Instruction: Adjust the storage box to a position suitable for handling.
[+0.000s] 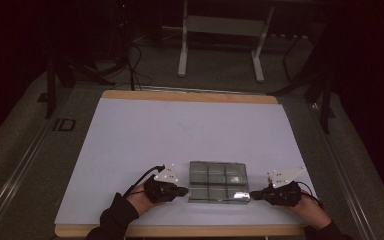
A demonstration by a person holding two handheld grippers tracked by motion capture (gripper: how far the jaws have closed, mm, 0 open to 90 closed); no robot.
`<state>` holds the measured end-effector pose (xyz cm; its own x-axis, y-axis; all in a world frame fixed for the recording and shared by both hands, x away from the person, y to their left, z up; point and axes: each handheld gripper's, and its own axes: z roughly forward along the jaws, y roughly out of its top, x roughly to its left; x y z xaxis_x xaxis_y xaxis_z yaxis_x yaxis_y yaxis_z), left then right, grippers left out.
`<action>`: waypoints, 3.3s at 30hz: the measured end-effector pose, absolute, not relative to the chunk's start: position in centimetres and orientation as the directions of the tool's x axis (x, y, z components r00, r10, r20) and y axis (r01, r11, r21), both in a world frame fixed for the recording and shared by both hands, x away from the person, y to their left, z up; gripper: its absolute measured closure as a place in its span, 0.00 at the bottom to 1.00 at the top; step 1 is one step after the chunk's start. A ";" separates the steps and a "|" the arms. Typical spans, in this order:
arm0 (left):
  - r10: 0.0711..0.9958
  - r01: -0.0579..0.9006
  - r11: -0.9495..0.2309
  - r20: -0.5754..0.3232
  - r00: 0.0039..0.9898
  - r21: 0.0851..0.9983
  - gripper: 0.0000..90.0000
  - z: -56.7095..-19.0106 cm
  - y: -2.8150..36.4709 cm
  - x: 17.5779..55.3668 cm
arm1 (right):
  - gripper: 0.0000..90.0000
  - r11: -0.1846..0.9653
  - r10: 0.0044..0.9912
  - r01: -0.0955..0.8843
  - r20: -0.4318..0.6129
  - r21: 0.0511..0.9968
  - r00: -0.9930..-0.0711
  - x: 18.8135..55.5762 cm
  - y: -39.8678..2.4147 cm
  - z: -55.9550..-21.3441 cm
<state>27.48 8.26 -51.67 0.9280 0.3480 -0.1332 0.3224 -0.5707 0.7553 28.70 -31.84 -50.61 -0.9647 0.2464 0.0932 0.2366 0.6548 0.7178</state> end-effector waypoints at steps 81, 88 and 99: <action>0.567 0.289 -0.407 -0.008 0.824 0.867 0.86 -46.6 6.8 32.1 | 0.89 0.444 0.520 0.152 -0.115 0.883 -0.847 32.0 -30.4 -45.8; 0.587 0.287 -0.387 -0.006 0.810 0.876 0.87 -46.8 6.5 32.7 | 0.89 0.426 0.558 0.171 -0.110 0.888 -0.822 32.7 -29.9 -45.7; 0.634 0.334 -0.344 -0.046 0.772 0.877 0.88 -47.1 6.1 34.2 | 0.86 0.405 0.615 0.218 -0.088 0.888 -0.784 34.4 -29.2 -45.8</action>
